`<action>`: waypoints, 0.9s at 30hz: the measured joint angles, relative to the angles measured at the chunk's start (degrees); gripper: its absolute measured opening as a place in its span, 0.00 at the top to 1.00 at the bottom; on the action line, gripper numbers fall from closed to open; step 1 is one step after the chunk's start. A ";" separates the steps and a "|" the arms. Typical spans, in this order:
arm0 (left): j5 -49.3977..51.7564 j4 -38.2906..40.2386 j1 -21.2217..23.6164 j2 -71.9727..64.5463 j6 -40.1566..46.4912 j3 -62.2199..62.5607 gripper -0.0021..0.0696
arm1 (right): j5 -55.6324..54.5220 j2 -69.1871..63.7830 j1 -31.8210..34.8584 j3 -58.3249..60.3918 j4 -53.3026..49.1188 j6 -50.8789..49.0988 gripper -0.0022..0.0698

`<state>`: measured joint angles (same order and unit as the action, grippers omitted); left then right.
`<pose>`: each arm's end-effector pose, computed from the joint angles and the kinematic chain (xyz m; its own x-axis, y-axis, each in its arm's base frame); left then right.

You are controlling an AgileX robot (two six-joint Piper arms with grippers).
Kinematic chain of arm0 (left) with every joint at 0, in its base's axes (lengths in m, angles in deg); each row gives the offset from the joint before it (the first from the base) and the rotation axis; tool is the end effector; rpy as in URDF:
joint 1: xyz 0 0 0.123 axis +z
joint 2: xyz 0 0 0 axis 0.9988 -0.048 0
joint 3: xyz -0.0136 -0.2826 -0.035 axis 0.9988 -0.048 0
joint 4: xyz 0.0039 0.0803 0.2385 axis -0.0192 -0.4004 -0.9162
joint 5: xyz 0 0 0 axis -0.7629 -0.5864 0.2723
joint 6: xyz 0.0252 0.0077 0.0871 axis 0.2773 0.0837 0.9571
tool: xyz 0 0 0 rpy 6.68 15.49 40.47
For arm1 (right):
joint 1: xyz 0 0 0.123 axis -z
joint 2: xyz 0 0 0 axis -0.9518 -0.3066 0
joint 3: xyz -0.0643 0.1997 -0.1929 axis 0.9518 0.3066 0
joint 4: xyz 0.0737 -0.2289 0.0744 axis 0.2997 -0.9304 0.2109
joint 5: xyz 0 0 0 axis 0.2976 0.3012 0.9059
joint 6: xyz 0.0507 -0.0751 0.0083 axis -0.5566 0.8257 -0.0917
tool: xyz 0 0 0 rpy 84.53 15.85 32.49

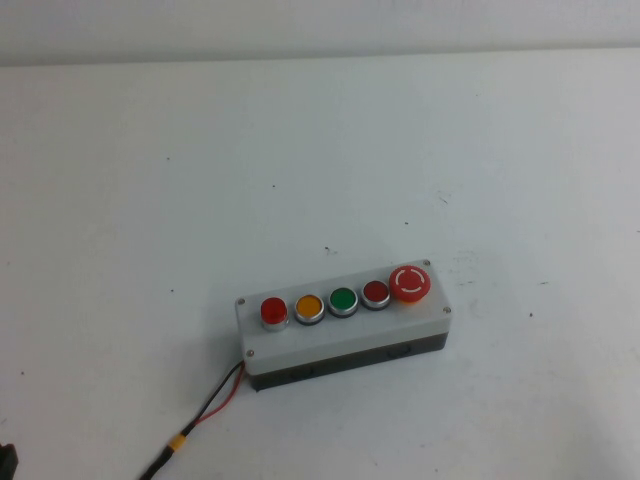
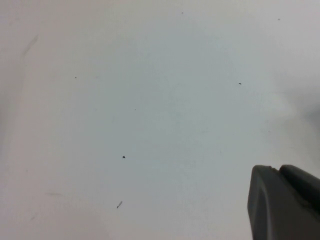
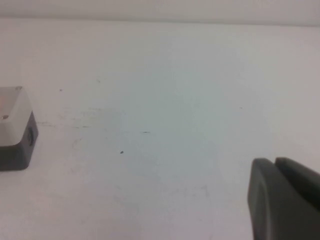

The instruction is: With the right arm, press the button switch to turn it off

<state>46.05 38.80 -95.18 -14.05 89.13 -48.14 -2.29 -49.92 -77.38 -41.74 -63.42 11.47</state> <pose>0.0518 -0.0048 0.1695 -0.2955 0.1406 -0.9449 0.1429 0.9845 0.1018 0.0548 0.0069 0.1813 -0.1936 0.0086 -0.9811 -0.1062 0.9939 0.0296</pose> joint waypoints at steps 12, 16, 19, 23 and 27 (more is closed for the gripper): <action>0.00 0.00 0.00 0.00 0.00 0.00 0.97 | 5.38 0.00 0.00 0.00 6.43 7.76 0.99; 0.00 0.00 0.00 0.00 0.00 0.00 0.97 | 5.52 0.00 0.00 0.00 6.57 7.80 0.99; 0.00 0.00 0.00 0.00 0.00 0.00 0.97 | 5.52 0.00 0.00 0.00 6.57 7.93 0.99; 0.00 0.00 0.00 0.00 0.00 0.00 0.97 | 5.52 0.00 0.00 0.00 6.57 7.93 0.99; 0.00 0.00 0.00 0.00 0.00 0.00 0.97 | 5.52 0.00 0.00 0.00 6.61 8.02 0.99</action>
<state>46.05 38.80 -95.18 -14.05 89.13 -48.14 3.23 -49.92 -77.38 -41.74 -56.81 19.49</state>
